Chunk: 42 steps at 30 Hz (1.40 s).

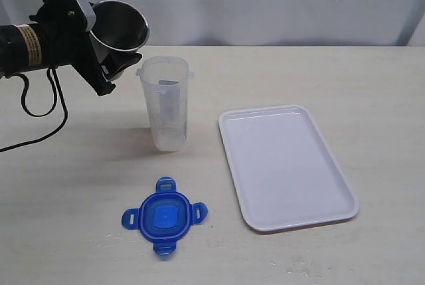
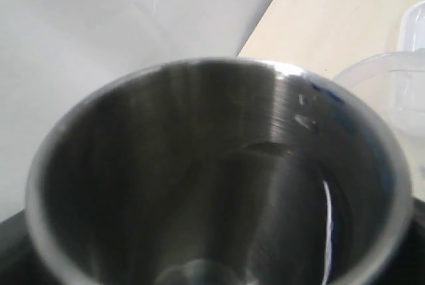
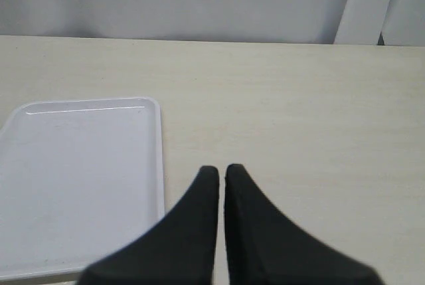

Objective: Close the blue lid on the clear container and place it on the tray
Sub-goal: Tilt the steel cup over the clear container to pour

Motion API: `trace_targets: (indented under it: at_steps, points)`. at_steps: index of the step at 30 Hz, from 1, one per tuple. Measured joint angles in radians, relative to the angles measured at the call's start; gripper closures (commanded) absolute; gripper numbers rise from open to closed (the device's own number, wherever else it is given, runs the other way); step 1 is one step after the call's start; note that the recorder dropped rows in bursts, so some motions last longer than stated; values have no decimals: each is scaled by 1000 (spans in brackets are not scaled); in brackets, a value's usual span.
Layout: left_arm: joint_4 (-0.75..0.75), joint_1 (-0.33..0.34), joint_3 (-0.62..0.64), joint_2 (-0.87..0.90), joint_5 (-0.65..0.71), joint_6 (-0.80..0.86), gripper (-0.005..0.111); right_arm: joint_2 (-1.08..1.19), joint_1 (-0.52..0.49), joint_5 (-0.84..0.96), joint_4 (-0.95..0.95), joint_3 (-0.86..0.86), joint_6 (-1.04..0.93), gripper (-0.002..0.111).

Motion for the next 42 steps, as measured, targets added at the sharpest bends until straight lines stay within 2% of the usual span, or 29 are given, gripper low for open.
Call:
trace_targets:
  at_steps: [6,20,31,42]
  points:
    - [0,0,-1,0,0,76,107,0,0,0,0,0,0,104]
    - [0,0,-1,0,0,136,107,0,0,0,0,0,0,104]
    - [-2,-36,-1,0,0,209,107,0,0,0,0,0,0,104]
    - [-15,-36,-1,0,0,246,107,0,0,0,0,0,0,104]
